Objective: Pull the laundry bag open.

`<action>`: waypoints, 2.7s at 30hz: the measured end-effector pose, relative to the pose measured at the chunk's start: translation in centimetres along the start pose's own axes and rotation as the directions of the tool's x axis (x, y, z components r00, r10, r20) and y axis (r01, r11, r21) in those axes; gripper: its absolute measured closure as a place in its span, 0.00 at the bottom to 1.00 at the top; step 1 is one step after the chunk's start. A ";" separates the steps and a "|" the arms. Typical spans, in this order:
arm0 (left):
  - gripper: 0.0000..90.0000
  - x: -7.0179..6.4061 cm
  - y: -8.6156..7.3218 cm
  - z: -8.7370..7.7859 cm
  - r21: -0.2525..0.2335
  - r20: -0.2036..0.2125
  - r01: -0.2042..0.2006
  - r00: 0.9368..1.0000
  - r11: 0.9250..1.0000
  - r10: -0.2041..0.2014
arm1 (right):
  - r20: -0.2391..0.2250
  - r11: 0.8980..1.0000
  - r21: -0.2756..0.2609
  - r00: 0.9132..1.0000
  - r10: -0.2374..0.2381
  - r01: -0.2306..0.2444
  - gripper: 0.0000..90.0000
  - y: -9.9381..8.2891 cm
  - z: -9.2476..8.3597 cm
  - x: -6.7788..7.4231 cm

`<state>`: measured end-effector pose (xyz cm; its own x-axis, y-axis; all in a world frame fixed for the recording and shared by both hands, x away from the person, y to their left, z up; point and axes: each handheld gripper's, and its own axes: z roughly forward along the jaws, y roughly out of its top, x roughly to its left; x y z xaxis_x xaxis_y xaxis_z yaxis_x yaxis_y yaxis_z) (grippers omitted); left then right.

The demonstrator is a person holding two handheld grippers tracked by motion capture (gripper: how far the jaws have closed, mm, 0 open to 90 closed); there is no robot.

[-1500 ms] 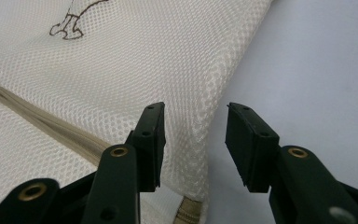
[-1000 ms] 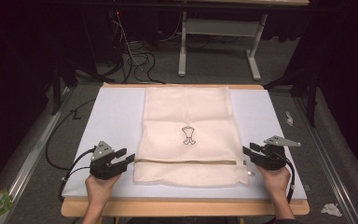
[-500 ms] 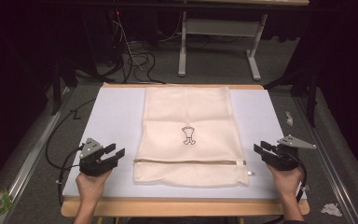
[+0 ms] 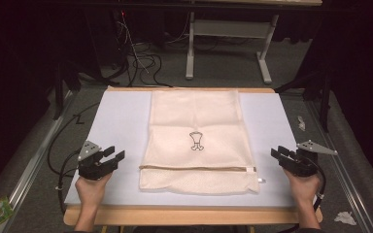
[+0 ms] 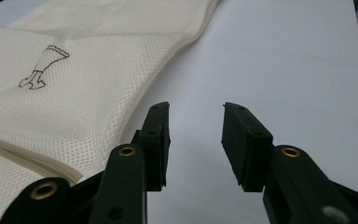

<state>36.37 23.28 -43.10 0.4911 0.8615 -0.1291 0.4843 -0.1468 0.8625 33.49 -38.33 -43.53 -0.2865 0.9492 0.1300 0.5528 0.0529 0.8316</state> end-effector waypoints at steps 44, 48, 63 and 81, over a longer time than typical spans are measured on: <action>0.54 2.7 -0.8 3.5 0.043 -0.131 0.050 0.990 0.998 -0.044 | 0.073 0.998 0.013 0.995 0.063 -0.064 0.71 -0.2 2.5 -2.2; 0.54 2.8 -0.8 3.8 0.049 -0.138 0.054 0.989 0.997 -0.047 | 0.075 0.997 0.024 0.995 0.066 -0.068 0.70 -0.3 2.8 -2.4; 0.54 3.1 -1.1 4.9 0.060 -0.184 0.055 0.982 0.997 -0.043 | 0.102 0.997 0.037 0.993 0.063 -0.067 0.69 -0.5 3.6 -2.3; 0.54 3.1 -2.0 5.8 0.082 -0.192 0.069 0.980 0.994 -0.052 | 0.134 0.999 0.031 0.990 0.039 -0.044 0.66 -1.3 4.4 -2.5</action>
<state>41.16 23.40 -48.05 0.3170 0.9453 -0.0774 0.5744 -0.1264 0.8088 36.91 -39.37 -47.30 -0.1572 0.9836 0.0888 0.5888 0.0212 0.8080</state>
